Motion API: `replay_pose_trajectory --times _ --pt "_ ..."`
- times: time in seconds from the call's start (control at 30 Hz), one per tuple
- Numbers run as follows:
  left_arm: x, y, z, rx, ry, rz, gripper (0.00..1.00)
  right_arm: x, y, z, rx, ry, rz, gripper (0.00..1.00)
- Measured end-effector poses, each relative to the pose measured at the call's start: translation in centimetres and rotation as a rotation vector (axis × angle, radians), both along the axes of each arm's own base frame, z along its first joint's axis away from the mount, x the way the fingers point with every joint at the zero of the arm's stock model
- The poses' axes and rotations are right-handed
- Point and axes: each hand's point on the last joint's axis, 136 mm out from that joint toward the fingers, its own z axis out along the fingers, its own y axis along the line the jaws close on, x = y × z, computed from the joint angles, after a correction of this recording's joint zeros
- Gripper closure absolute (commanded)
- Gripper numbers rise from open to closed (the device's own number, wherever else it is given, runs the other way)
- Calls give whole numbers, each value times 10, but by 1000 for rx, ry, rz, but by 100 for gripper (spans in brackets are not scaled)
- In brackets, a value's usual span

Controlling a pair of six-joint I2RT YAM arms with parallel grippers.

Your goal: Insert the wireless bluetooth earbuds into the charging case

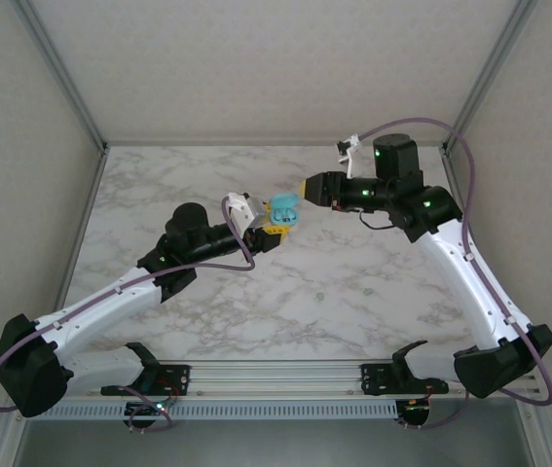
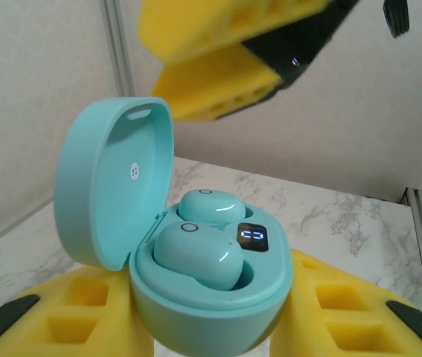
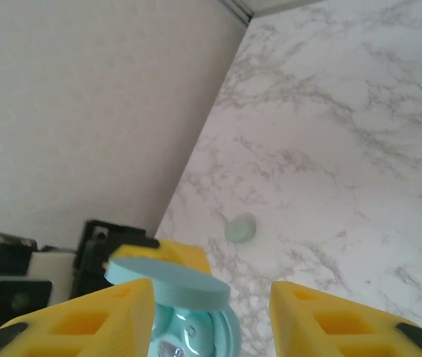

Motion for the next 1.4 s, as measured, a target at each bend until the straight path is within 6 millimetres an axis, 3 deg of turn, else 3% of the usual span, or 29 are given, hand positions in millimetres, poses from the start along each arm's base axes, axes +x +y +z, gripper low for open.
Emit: replay_pose_trajectory --times 0.17,0.37,0.8,1.03,1.4 --pt "0 0 -2 5 5 0 81 14 6 3 17 21 -21 51" --pt "0 0 -1 4 4 0 81 24 18 -24 -8 110 16 46" --pt "2 0 2 -4 -5 19 80 -23 14 -22 38 131 149 41" --pt "2 0 7 -16 -8 21 80 -34 20 -31 100 205 208 38" --pt "-2 3 29 -84 -34 13 80 -45 29 -15 259 277 340 41"
